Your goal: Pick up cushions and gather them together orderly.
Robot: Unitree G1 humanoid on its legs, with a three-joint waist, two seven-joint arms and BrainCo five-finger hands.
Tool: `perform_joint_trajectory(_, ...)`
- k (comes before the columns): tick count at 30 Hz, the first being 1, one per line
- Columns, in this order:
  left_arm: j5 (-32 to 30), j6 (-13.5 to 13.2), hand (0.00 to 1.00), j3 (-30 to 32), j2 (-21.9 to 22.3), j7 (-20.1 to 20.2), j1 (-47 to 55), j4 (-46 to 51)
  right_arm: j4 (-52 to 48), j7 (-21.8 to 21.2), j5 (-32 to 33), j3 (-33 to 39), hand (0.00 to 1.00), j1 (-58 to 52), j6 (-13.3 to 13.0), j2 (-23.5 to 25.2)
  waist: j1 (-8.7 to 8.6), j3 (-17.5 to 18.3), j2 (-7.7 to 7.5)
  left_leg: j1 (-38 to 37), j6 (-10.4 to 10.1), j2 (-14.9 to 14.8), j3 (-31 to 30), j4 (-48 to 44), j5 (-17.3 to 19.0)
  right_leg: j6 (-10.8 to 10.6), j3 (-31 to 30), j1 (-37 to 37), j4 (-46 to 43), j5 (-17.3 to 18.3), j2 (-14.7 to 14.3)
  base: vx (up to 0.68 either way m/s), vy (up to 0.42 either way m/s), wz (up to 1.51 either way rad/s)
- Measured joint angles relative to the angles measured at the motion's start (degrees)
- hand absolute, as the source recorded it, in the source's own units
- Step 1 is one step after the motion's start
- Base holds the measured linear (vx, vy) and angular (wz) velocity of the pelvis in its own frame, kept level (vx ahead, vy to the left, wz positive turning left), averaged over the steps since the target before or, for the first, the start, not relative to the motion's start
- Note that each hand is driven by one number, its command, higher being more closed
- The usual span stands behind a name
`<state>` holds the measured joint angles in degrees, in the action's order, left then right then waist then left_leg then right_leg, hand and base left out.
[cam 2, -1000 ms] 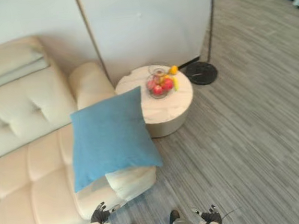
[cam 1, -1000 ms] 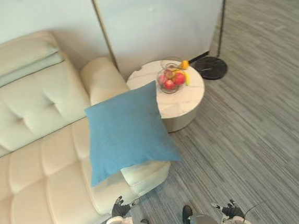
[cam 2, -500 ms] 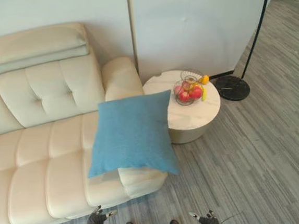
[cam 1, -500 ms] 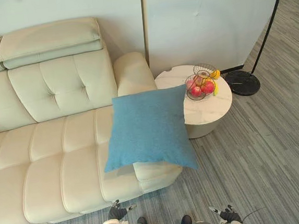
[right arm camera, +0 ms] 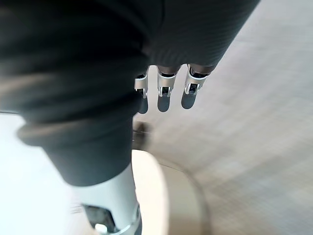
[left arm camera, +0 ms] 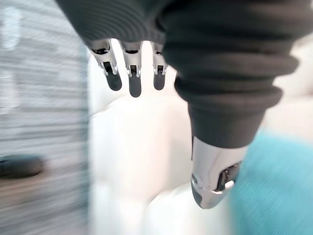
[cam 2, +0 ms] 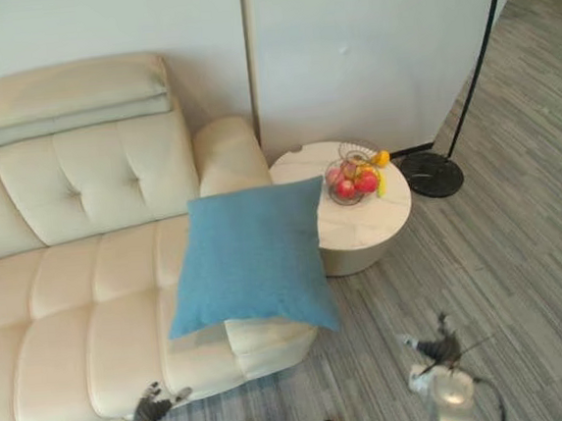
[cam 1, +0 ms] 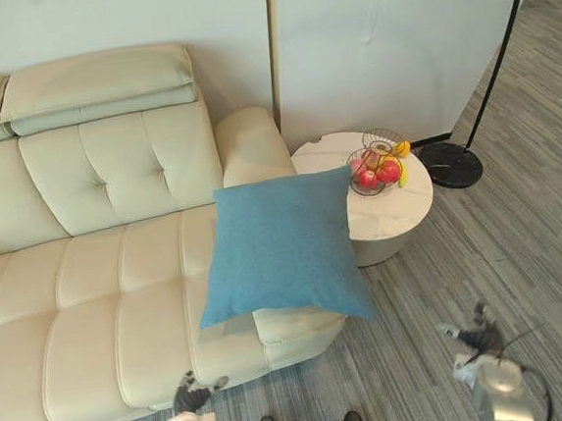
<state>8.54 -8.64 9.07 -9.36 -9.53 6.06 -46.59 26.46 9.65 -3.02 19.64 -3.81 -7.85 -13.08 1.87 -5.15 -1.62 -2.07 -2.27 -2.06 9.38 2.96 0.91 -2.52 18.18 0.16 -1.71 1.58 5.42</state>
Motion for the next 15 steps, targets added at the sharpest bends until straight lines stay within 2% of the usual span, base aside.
perform_joint_trajectory(2, 1.65, -0.60, 0.00, 1.94, -0.10, -1.25, 0.22, 3.06, -3.45, 0.01, -1.50, -0.11, 0.00, 0.54, -0.25, 0.01, 0.00, 0.23, -0.28, 0.03, -0.04, 0.05, -0.15, 0.83, -0.57, 0.02, 0.03, -0.05, 0.84, -0.47, -0.20, 0.00, 0.000, 0.02)
perform_joint_trajectory(6, 2.99, -0.99, 0.00, 4.22, -0.17, -2.84, 0.11, 9.34, -6.01, -0.04, 0.03, -2.04, 0.00, 2.83, -0.73, 0.01, 0.10, 0.32, -0.30, 0.17, -0.02, 0.12, -0.47, 0.97, -0.65, 0.07, 0.19, 0.00, 1.32, -0.63, -0.29, 0.00, 0.000, 0.01)
perform_joint_trajectory(11, 8.41, -3.26, 0.00, 4.43, -0.13, -3.11, -4.75, 14.32, -5.15, -1.51, 10.44, -7.34, 0.00, 9.06, -2.02, 1.40, 0.50, 0.15, -0.44, 2.44, 0.18, 0.54, -2.23, 1.02, -1.46, 0.34, 1.88, -0.10, 4.49, -2.40, -0.79, 0.01, -0.001, 0.12)
perform_joint_trajectory(15, 10.82, -4.39, 0.00, 3.40, -0.18, -4.34, -9.20, 14.71, -4.93, -2.03, 13.27, -9.96, 0.00, 12.87, -2.47, 2.08, 1.75, -0.29, -1.01, 4.31, 0.19, 0.48, -3.20, 0.41, -1.65, 0.75, 2.63, -0.76, 5.07, -2.79, -0.89, -0.01, -0.004, 0.17)
